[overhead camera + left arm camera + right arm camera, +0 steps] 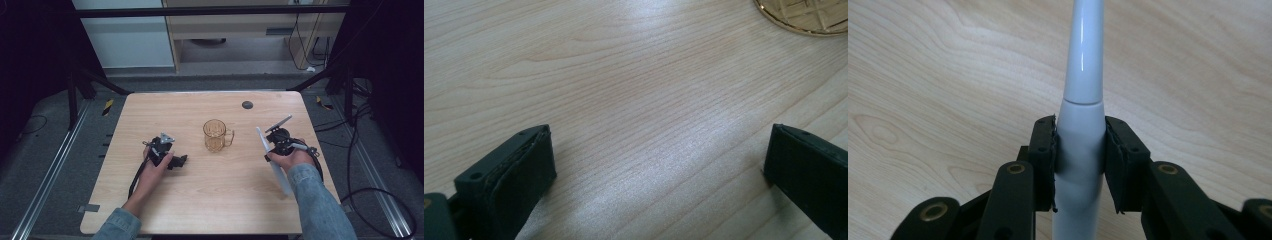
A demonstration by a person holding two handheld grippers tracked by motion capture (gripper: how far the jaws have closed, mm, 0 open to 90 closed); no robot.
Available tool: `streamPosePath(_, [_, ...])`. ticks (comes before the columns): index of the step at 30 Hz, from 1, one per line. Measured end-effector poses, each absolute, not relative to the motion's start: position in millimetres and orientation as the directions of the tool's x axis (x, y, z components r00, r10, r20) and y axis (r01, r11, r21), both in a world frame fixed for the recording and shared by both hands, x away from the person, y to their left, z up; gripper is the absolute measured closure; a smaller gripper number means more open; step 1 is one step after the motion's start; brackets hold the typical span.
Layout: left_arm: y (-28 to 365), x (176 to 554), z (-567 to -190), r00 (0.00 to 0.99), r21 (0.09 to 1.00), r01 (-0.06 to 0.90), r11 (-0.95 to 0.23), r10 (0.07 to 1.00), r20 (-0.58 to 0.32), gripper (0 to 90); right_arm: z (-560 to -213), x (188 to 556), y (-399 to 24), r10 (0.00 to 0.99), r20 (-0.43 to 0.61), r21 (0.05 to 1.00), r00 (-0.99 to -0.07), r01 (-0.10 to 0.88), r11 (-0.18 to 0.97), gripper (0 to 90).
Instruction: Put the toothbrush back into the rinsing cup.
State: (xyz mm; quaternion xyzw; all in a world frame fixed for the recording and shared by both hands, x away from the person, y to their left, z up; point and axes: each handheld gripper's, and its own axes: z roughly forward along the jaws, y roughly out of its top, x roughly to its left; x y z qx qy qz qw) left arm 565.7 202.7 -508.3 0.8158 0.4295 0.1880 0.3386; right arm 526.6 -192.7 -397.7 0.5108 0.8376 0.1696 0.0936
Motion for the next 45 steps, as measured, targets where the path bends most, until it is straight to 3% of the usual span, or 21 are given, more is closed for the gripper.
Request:
streamPosePath(9, [202.8, 566.0, -508.2, 0.562, 0.714, 0.572, -0.404, 0.827, 0.018, 0.0, -359.9, 532.3, -194.4, 0.899, 0.001, 0.469, -0.437, 0.795, 0.385, 67.6])
streamPosePath(23, [203.1, 565.8, -508.2, 0.565, 0.714, 0.571, -0.406, 0.825, 0.018, 0.0, -347.9, 537.6, -184.8, 0.904, -0.004, 0.632, -0.427, 0.700, 0.333, 67.6])
streamPosePath(45, [202.9, 566.9, -508.1, 0.564, 0.713, 0.572, -0.406, 0.826, 0.017, 0.0, -353.5, 552.6, -160.9, 0.906, -0.013, 0.684, -0.424, 0.657, 0.318, 67.6])
